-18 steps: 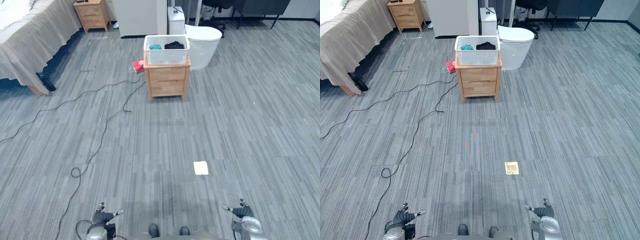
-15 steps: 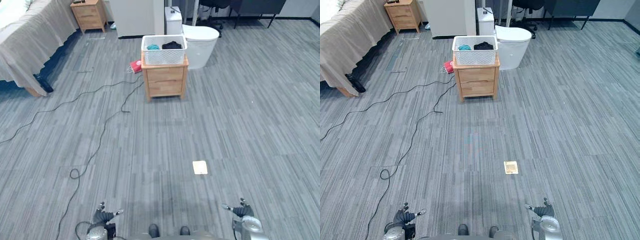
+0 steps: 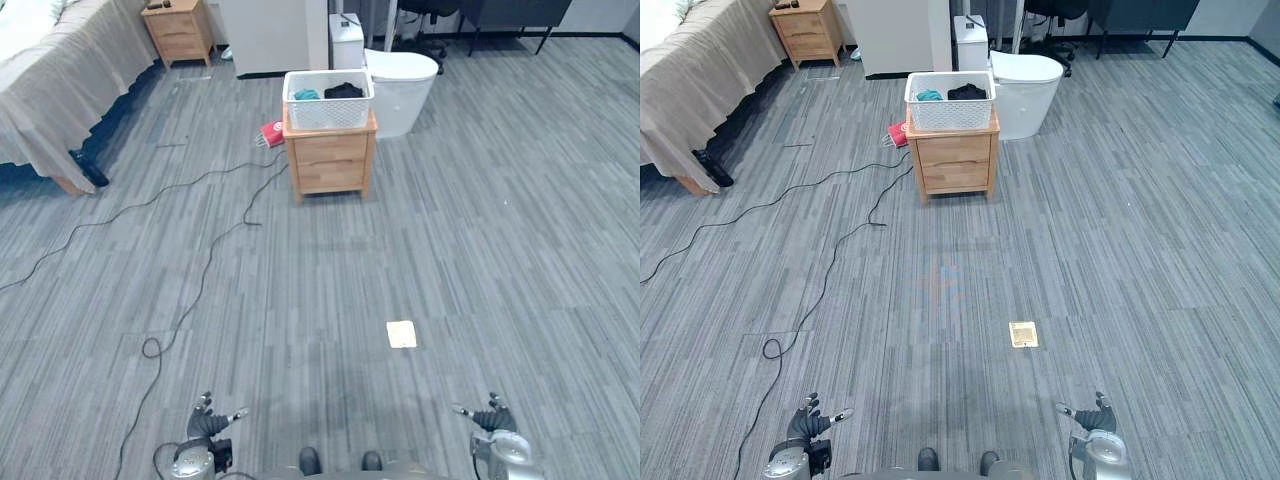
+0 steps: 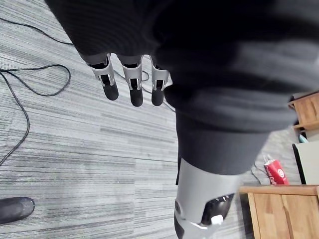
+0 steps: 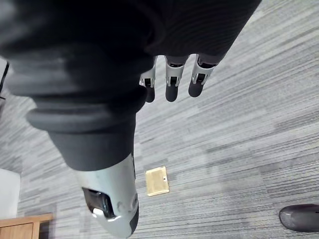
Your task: Pick up the laundry basket with both hands and put the clothes into the washing machine.
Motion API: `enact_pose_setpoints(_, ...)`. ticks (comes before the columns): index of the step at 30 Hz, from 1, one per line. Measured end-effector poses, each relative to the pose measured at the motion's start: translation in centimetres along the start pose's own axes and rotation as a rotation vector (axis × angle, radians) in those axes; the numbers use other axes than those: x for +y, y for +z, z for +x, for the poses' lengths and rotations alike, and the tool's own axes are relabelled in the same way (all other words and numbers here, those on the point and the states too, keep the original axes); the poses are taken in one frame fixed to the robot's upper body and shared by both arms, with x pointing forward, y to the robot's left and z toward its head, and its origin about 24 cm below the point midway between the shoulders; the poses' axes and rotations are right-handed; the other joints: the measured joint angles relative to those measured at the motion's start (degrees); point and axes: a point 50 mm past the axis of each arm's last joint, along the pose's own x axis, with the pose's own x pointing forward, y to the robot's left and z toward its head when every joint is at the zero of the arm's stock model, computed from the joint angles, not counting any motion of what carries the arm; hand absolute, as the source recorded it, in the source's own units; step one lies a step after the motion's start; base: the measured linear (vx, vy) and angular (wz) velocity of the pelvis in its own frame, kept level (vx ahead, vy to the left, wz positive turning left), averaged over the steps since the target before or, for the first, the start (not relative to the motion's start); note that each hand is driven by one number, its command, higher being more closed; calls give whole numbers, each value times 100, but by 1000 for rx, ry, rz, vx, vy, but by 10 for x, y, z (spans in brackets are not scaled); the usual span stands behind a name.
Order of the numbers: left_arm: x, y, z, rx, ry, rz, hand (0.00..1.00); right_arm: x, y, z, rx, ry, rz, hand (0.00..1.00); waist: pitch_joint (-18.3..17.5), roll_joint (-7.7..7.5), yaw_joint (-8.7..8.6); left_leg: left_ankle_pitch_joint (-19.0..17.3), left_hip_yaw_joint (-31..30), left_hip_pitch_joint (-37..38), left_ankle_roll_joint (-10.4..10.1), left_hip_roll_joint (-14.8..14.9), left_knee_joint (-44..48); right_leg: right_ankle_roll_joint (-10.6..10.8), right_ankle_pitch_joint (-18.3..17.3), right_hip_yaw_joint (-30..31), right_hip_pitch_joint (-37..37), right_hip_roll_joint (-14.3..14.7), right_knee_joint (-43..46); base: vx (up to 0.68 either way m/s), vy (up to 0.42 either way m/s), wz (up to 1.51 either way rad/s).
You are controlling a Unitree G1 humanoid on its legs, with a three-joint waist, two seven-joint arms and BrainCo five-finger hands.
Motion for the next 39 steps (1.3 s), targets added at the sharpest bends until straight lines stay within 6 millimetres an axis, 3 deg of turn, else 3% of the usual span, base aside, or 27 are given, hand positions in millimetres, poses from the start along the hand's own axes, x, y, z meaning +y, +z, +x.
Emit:
enact_pose_setpoints(3,-1,9,1,-33,-3,-15,0,1,7,1,-21,2,25,0,7,-2,1,-40,66,-184,52,-1,119,0,0,7,-130,-12,6,58,-5,-2)
enact_pose_setpoints(8,-1,11,1,-40,0,-35,0,5,21,3,-54,6,78,0,27,18,30,-619,288,-616,141,99,955,63,-41,116,-269,-13,50,62,7,-20)
enact_pose_setpoints(9,-1,11,1,-40,0,-40,0,6,24,4,-61,6,89,0,51,51,51,-775,334,-753,174,139,1157,193,-149,175,-423,-16,237,55,44,-29)
enact_pose_setpoints(10,-1,11,1,-40,1,-47,0,6,25,4,-61,1,97,0,85,74,74,-982,385,-866,172,166,1355,408,-407,183,-665,-55,705,53,49,-25)
enact_pose_setpoints(12,-1,11,1,-39,2,-53,0,5,22,4,-52,-9,106,0,128,66,88,-1197,394,-875,213,140,1495,532,-699,27,-1057,-163,1652,39,54,-12)
enact_pose_setpoints(14,2,15,3,-48,9,-37,0,8,15,1,-30,-4,124,0,244,37,34,-1372,263,-634,368,82,1492,572,-790,-466,-1840,-461,3444,168,85,12)
enact_pose_setpoints(15,5,18,6,-56,17,-8,0,10,11,0,-18,2,130,0,321,-26,0,-1468,192,-478,388,61,1497,457,-934,-604,-2070,-563,3838,308,60,27)
enact_pose_setpoints(18,4,29,12,-78,25,13,0,12,16,1,-29,4,130,0,461,-31,-29,-1627,63,-163,347,201,1464,366,-1045,-917,-2582,-588,3500,347,-7,23)
enact_pose_setpoints(19,1,36,15,-92,23,1,0,13,22,2,-46,8,117,0,630,128,-43,-1638,7,72,315,352,1355,272,-862,-1153,-2717,-463,2844,460,-43,28)
enact_pose_setpoints(21,-3,44,19,-105,18,-1,0,17,29,3,-67,22,108,0,719,60,-178,-1521,-123,437,136,463,1051,268,-45,-1299,-2827,-282,1324,611,-101,49)
enact_pose_setpoints(22,-4,47,20,-111,17,0,0,18,31,3,-75,27,102,0,724,-172,-292,-1543,-221,721,-19,402,945,329,565,-1156,-2932,-326,508,601,-131,54)
enact_pose_setpoints(23,-4,47,20,-111,16,0,0,18,30,3,-75,28,101,0,733,-204,-323,-1570,-240,790,-64,389,943,330,636,-1117,-2948,-348,402,774,-221,62)
enact_pose_setpoints(24,-8,44,19,-101,3,8,0,14,28,1,-79,20,95,0,742,-217,-347,-1719,-357,1023,-318,425,983,-48,1381,-903,-2967,-351,442,658,-217,34)
enact_pose_setpoints(25,-17,43,19,-100,-19,-1,0,12,33,2,-99,17,91,0,711,-59,-333,-1715,-380,974,-517,629,1267,-516,1407,-945,-3165,-238,1060,779,-267,26)
enact_pose_setpoints(26,-19,44,18,-103,-27,-1,0,14,37,2,-113,22,90,0,719,11,-334,-1619,-366,867,-692,697,1527,-563,1153,-1000,-3245,-220,1377,630,-273,7)
enact_pose_setpoints(27,-22,43,18,-100,-36,-7,0,17,40,2,-119,31,90,0,750,67,-332,-1273,-351,651,-1172,850,2285,-748,765,-1061,-3206,-203,1834,672,-303,10)
enact_pose_setpoints(28,-23,39,16,-87,-34,-21,0,19,38,1,-114,40,82,0,786,108,-309,-649,-353,296,-1395,1046,3512,-791,382,-1066,-2858,-146,1965,690,-305,14)
enact_pose_setpoints(29,-24,35,15,-77,-31,-30,0,21,37,1,-112,48,77,0,802,147,-302,-475,-346,58,-1452,1200,4292,-798,249,-1079,-2587,-63,1894,693,-265,1)
enact_pose_setpoints(30,-23,27,12,-55,-25,-42,0,25,36,0,-112,71,62,0,831,207,-249,-552,-166,-390,-1315,1568,5792,-819,111,-1076,-1944,145,1631,630,-209,-20)
enact_pose_setpoints(31,-22,22,10,-42,-20,-51,0,29,35,-2,-115,85,58,0,828,198,-148,-717,95,-763,-1031,1849,6766,-879,48,-1000,-1383,293,1333,600,-187,-31)
enact_pose_setpoints(33,-22,23,8,-52,-16,-71,0,31,37,-3,-128,90,67,0,836,172,20,-947,441,-1472,-648,1993,7148,-864,-45,-881,-705,369,864,544,-139,-21)
enact_pose_setpoints(35,-24,26,6,-67,-16,-97,0,32,38,-5,-138,93,75,0,838,179,73,-1083,683,-2160,-432,1999,6685,-806,-92,-867,-181,422,417,505,-85,1)
enact_pose_setpoints(37,-26,27,6,-70,-19,-101,0,32,36,-6,-130,93,74,0,888,83,189,-1104,790,-2572,-359,1539,4685,-710,-208,-839,416,373,7,490,-17,2)
enact_pose_setpoints(39,-26,25,5,-61,-18,-103,0,28,35,-5,-117,78,87,0,900,45,293,-837,532,-2538,-481,1147,2906,-566,-329,-760,724,334,-145,492,70,-19)
